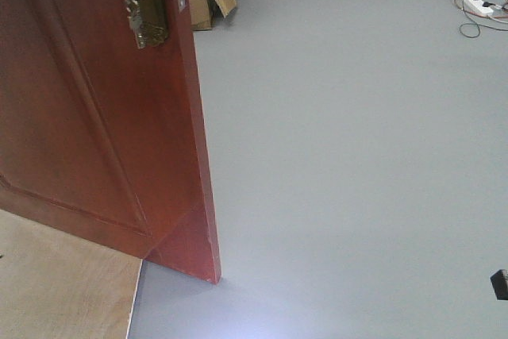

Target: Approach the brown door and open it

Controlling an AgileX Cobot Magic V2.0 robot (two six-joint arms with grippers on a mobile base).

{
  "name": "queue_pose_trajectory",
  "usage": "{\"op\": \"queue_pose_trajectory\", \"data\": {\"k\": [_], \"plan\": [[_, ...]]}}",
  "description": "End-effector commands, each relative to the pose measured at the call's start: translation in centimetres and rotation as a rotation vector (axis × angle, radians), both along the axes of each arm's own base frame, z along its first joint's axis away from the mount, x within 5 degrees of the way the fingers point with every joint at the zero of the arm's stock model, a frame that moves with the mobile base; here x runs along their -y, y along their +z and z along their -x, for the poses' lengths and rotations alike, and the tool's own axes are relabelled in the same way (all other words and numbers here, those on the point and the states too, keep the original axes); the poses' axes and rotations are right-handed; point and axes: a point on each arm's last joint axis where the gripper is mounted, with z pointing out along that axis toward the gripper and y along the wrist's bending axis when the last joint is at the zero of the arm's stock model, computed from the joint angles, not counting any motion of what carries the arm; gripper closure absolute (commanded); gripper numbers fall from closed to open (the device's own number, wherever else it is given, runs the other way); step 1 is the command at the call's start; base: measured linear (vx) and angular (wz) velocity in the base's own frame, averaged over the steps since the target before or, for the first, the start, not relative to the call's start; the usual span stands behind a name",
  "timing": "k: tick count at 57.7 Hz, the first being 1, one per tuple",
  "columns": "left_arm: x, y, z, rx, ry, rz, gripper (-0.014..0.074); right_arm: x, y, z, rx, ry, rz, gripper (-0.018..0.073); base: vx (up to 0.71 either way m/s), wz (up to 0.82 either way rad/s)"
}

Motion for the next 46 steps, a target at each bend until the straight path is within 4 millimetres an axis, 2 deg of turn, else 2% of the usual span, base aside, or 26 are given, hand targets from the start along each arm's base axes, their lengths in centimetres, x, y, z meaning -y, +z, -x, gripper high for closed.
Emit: {"op": "queue_pose_trajectory", "data": {"k": [1, 46], "plan": [[0.67, 2.9, 2.04, 0.087, -0.004, 0.02, 0.06, 0.04, 0.61, 0.09, 0.084, -0.005, 0.017, 0.0559, 0.14, 0.02], [0.66, 2.86, 2.01, 0.086, -0.004, 0.02, 0.06, 0.04, 0.61, 0.09, 0.084, -0.005, 0.017, 0.0559, 0.17, 0.03]]}}
